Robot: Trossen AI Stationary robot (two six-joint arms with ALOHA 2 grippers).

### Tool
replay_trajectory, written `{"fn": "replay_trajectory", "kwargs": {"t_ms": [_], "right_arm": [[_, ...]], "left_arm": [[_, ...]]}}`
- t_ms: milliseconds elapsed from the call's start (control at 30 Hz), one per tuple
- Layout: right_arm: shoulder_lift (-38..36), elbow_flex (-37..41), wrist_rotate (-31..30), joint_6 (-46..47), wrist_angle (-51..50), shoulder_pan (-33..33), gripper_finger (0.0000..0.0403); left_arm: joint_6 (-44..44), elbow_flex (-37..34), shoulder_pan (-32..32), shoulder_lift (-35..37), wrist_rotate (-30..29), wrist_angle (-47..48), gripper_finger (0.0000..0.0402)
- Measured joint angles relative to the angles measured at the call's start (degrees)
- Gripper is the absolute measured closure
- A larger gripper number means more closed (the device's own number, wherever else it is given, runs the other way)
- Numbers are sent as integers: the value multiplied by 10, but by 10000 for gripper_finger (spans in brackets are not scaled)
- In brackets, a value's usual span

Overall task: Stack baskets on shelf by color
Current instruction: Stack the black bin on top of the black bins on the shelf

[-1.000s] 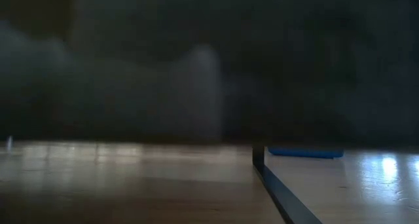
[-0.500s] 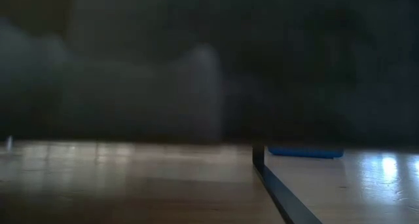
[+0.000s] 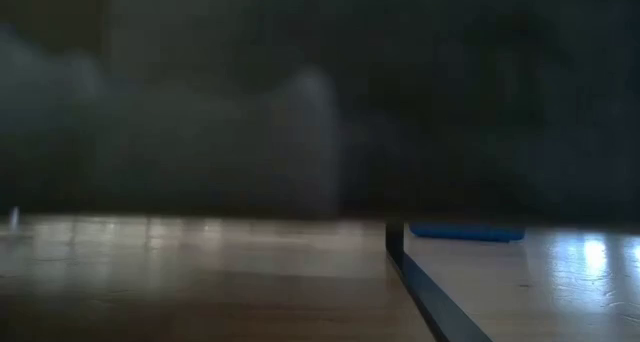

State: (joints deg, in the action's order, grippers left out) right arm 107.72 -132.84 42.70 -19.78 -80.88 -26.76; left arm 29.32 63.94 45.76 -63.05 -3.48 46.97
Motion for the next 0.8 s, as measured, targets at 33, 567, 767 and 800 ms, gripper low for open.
{"fn": "replay_trajectory", "kwargs": {"t_ms": [33, 567, 767, 800], "right_arm": [[0, 0, 0, 2, 0, 0, 360], [0, 0, 0, 7, 0, 0, 360], [0, 0, 0, 7, -1, 0, 360], [0, 0, 0, 7, -1, 0, 360]], "left_arm": [[-6, 0, 0, -1, 0, -2, 394], [-56, 0, 0, -12, -14, -37, 375], [-67, 0, 2, -12, -11, -39, 369], [-67, 0, 2, -12, -11, -39, 368]]}}
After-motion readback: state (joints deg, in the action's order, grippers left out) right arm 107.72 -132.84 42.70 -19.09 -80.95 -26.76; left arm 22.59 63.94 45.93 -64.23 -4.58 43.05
